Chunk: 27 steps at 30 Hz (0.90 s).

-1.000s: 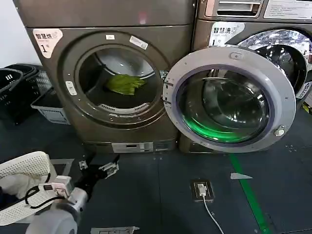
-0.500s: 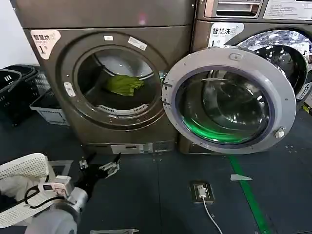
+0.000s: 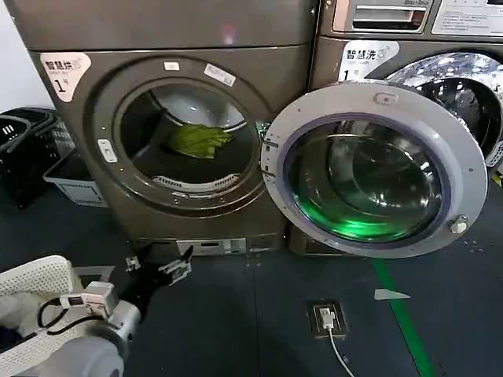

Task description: Grasp the clothes from the dryer.

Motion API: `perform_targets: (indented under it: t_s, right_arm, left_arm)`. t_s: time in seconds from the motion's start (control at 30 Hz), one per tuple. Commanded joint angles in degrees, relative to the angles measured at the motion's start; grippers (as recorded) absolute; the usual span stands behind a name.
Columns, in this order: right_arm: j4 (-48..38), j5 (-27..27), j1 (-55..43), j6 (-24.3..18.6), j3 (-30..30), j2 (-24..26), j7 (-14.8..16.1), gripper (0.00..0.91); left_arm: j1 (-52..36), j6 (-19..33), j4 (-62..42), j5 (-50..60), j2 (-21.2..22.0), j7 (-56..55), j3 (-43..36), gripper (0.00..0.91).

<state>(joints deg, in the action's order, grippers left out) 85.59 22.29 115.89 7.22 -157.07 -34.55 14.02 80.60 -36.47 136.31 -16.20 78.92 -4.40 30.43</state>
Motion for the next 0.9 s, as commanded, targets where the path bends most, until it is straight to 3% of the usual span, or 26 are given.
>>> perform_targets:
  t_s: [0.03, 0.9]
  right_arm:
    - [0.05, -0.02, -0.01, -0.02, 0.01, -0.05, 0.04, 0.907]
    - [-0.12, 0.90, 0.14, -1.31, -0.05, -0.25, 0.40, 0.907]
  left_arm:
    - [0.00, 3.23, -0.48, -0.36, -0.02, -3.13, -0.57, 0.907]
    - [-0.51, 3.34, -0.76, -0.58, -0.75, -2.87, -0.34, 0.907]
